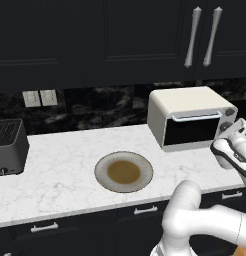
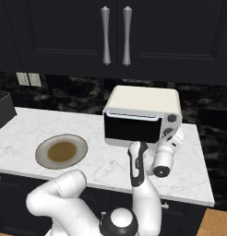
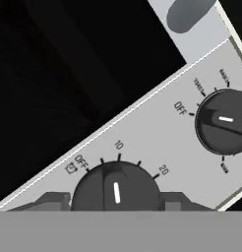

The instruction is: Pick up the kebab skewer and baguette bread, and place them inside the toaster oven. Close the toaster oven door and start by setting the timer.

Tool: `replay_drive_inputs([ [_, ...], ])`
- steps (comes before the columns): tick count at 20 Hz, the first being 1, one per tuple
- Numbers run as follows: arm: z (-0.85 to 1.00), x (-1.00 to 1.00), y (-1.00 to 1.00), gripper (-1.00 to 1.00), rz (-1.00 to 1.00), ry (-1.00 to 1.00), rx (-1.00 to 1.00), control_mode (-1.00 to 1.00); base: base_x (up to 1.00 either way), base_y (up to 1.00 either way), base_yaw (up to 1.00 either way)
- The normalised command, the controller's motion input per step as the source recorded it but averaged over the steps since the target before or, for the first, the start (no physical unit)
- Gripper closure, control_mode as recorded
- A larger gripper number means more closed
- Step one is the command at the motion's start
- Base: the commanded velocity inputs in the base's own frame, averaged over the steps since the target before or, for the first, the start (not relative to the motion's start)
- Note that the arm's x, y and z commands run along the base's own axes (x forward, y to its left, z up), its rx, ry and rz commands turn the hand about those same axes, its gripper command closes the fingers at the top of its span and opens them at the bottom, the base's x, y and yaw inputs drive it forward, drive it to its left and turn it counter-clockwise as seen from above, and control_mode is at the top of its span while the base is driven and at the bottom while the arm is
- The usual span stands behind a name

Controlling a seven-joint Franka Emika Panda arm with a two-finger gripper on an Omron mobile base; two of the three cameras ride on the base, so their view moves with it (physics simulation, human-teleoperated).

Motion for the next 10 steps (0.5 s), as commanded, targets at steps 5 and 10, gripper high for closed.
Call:
replay_drive_inputs([
  [5,0.0,-0.02,0.0,1.0,-0.05,0.08,0.4,-1.0,0.0,0.0,0.0],
  [10,0.0,-0.07,0.0,1.0,-0.06,0.07,0.43,-1.0,0.0,0.0,0.0],
])
